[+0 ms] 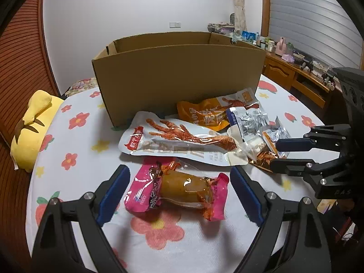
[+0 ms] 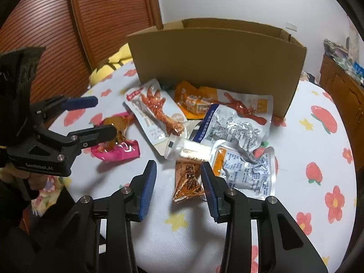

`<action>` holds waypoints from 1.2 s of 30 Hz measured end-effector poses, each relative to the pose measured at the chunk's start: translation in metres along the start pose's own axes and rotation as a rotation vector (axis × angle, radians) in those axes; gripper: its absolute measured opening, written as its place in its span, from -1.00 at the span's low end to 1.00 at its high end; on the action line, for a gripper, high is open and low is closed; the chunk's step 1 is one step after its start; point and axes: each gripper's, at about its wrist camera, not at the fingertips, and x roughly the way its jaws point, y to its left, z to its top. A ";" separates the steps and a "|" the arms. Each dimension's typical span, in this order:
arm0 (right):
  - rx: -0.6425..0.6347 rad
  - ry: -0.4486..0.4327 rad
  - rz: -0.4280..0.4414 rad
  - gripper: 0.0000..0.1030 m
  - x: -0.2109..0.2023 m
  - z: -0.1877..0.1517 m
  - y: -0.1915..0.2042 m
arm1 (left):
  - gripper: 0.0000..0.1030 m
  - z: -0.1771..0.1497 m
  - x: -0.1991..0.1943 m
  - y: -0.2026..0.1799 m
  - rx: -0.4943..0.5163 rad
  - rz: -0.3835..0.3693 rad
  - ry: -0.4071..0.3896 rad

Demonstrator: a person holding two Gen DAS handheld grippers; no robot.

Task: Organize snacks
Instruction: 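Lower the left tool onto the pink sausage snack while the right tool lowers onto the gold foil packet, then close the left tool on the pink snack while the right tool grips the gold foil packet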

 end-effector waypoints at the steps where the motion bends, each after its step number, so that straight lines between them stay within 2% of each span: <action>1: -0.002 0.007 0.001 -0.27 0.002 0.000 0.000 | 0.75 0.000 0.001 0.000 0.001 -0.006 0.006; 5: -0.004 0.037 -0.008 -0.44 0.013 -0.003 -0.003 | 0.75 0.000 0.005 -0.002 0.017 -0.008 0.016; 8: 0.000 0.046 -0.016 -0.48 0.018 -0.009 -0.004 | 0.75 0.001 0.009 0.000 0.022 -0.004 0.027; 14: 0.018 0.007 -0.016 -0.48 0.015 -0.016 -0.008 | 0.76 0.000 0.022 0.003 0.045 0.021 0.071; 23: 0.037 -0.036 -0.010 -0.48 0.011 -0.020 -0.012 | 0.84 -0.006 0.036 0.012 0.002 -0.031 0.139; 26: 0.032 -0.036 -0.018 -0.48 0.011 -0.020 -0.012 | 0.89 -0.007 0.037 0.010 0.005 -0.026 0.140; 36: 0.022 -0.037 -0.027 -0.48 0.012 -0.020 -0.010 | 0.89 -0.010 0.029 0.012 0.022 -0.015 0.092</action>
